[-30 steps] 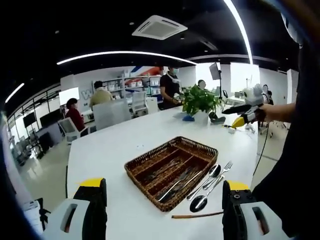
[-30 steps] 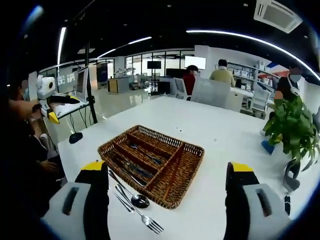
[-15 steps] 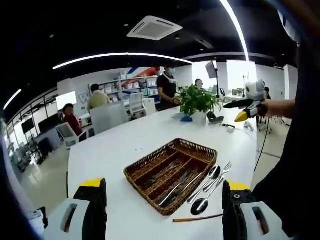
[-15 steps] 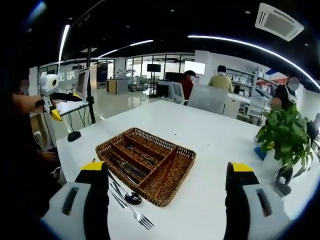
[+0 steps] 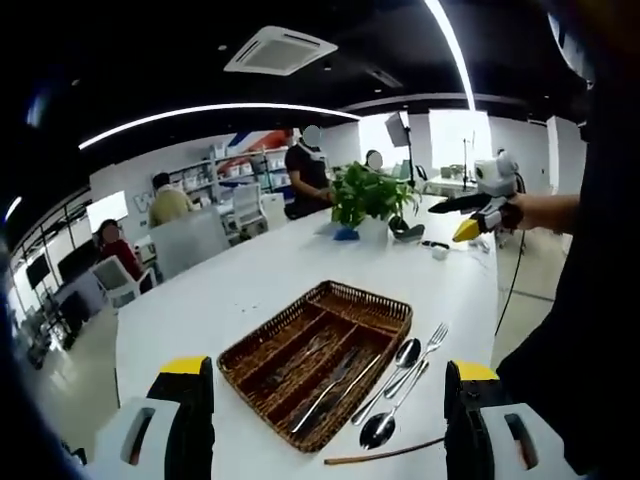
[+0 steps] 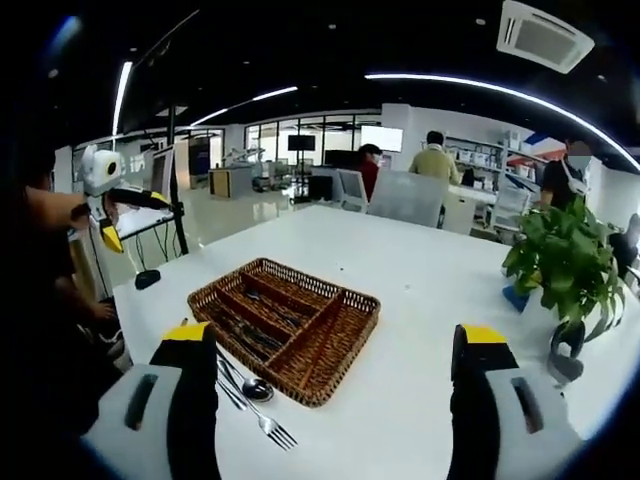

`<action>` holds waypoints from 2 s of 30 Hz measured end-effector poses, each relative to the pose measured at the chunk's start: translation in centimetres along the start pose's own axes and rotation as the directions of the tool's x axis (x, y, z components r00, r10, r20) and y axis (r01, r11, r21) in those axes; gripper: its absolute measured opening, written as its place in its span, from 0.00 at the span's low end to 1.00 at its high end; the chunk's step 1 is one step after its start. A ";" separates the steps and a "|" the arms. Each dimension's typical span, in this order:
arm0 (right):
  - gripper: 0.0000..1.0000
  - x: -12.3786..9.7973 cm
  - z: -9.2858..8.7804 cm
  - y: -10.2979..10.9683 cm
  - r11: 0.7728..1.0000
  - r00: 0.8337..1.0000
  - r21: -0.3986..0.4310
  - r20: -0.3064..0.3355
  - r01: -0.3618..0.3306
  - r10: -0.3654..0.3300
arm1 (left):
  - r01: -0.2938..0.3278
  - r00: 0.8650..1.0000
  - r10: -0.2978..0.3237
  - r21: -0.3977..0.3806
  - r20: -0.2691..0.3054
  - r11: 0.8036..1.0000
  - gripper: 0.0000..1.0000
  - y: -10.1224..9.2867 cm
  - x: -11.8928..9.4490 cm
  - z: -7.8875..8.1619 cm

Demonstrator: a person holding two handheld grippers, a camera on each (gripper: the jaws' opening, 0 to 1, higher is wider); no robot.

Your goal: Arrange the knives, forks, and spoons in their matching storage slots by inserting each utensil handle-first until every utensil is classified and aligned in the correct compartment

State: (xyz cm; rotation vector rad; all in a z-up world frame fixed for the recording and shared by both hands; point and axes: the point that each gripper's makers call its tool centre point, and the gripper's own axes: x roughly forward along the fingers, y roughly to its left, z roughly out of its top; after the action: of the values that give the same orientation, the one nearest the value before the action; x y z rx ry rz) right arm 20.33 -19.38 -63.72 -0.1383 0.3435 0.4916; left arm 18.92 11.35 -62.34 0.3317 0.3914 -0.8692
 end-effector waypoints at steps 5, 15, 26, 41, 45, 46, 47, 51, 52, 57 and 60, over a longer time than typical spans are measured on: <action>0.99 -0.8 -0.3 -1.3 1.000 1.000 0.003 0.002 -0.020 0.020 | 0.023 1.000 -0.023 0.030 -0.004 0.999 1.00 -1.6 2.3 1.8; 0.99 -1.1 -1.1 -1.2 0.994 0.994 0.032 0.001 -0.109 0.109 | 0.089 0.996 -0.089 0.050 0.000 0.995 1.00 -5.2 5.9 3.6; 0.99 -2.8 -0.9 -1.0 0.999 0.999 0.040 0.023 -0.026 0.025 | 0.258 0.964 -0.265 0.185 0.011 0.948 0.92 -6.9 9.3 6.4; 0.99 -5.5 -0.8 -2.4 0.998 0.999 0.038 0.015 0.043 -0.043 | 0.372 0.927 -0.369 0.272 -0.064 0.888 0.83 -10.7 13.8 4.6; 0.99 -5.8 -1.0 -3.0 0.998 0.998 0.039 0.011 0.055 -0.056 | 0.410 0.912 -0.402 0.261 -0.087 0.874 0.84 -11.9 14.7 3.3; 0.99 -5.8 -1.0 -3.0 0.997 0.998 0.044 0.012 0.058 -0.059 | 0.412 0.911 -0.403 0.262 -0.091 0.873 0.84 -12.1 15.0 2.9; 0.99 -5.9 -1.1 -3.0 0.997 0.998 0.047 0.013 0.060 -0.061 | 0.411 0.911 -0.402 0.266 -0.092 0.872 0.86 -12.2 15.2 2.5; 0.99 -6.1 -1.5 -3.2 0.996 0.997 0.053 0.006 0.072 -0.072 | 0.415 0.910 -0.400 0.279 -0.114 0.866 1.00 -12.7 16.8 0.4; 0.99 -6.1 -1.6 -3.2 0.996 0.997 0.055 0.004 0.074 -0.074 | 0.424 0.905 -0.405 0.282 -0.127 0.861 1.00 -13.0 17.2 -0.3; 0.99 -6.3 -2.0 -3.3 0.995 0.997 0.061 -0.002 0.082 -0.082 | 0.473 0.881 -0.440 0.301 -0.174 0.828 0.88 -14.5 18.2 -2.3; 0.99 -6.6 -2.1 -3.1 0.995 0.996 0.060 -0.003 0.084 -0.084 | 0.501 0.865 -0.456 0.318 -0.208 0.805 0.85 -15.5 19.1 -3.5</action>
State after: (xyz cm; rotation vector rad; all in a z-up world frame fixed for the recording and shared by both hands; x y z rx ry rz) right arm 15.79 -25.40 -63.24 -0.0943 0.3515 0.3974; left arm 17.15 -9.19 -76.11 0.6487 0.4358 -1.4354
